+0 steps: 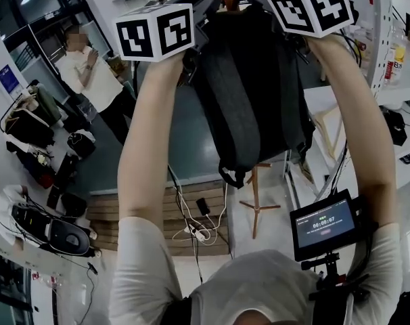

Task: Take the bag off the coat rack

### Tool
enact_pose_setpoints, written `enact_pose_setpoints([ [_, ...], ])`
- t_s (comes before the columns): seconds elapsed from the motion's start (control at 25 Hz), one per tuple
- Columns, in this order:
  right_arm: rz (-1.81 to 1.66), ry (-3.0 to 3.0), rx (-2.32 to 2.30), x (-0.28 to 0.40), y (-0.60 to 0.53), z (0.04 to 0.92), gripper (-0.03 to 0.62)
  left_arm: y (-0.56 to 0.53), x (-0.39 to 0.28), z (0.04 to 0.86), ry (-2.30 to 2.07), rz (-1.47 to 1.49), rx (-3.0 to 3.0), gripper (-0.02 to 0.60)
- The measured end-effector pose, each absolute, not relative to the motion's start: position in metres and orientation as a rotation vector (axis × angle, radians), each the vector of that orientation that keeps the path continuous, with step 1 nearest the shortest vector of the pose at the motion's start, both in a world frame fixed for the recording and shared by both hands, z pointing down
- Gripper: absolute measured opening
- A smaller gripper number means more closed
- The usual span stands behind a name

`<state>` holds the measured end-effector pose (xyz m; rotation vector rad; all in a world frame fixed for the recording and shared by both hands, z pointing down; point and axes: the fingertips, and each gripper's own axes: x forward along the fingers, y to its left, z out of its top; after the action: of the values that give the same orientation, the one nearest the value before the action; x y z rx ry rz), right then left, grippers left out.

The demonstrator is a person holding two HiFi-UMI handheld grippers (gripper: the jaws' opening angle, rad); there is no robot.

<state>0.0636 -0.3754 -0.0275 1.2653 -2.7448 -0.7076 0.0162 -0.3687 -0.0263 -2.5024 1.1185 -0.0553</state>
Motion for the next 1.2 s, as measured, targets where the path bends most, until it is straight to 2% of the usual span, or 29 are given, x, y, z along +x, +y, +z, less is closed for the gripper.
enact_pose_setpoints([
  [0.24,-0.762,-2.802,1.142,0.026,-0.354,-0.029,0.041,-0.346,-0.02,-0.027,1.197,-0.062,-2.462,0.041],
  [0.48,-0.745,-2.898,0.908,-0.047,-0.326,-0.033,0.041,-0.312,-0.091,-0.032,1.394,-0.096,-2.402,0.041],
  [0.6,-0.721,-2.98,0.725,-0.11,-0.315,-0.028,0.041,-0.294,-0.151,-0.027,1.566,-0.138,-2.315,0.041],
  [0.8,-0.648,-3.12,0.408,-0.222,-0.305,0.011,0.041,-0.273,-0.256,0.008,1.827,-0.218,-2.166,0.041],
  [1.2,-0.539,-3.236,-0.065,-0.338,-0.221,0.109,0.041,-0.179,-0.363,0.105,2.188,-0.362,-1.968,0.041],
])
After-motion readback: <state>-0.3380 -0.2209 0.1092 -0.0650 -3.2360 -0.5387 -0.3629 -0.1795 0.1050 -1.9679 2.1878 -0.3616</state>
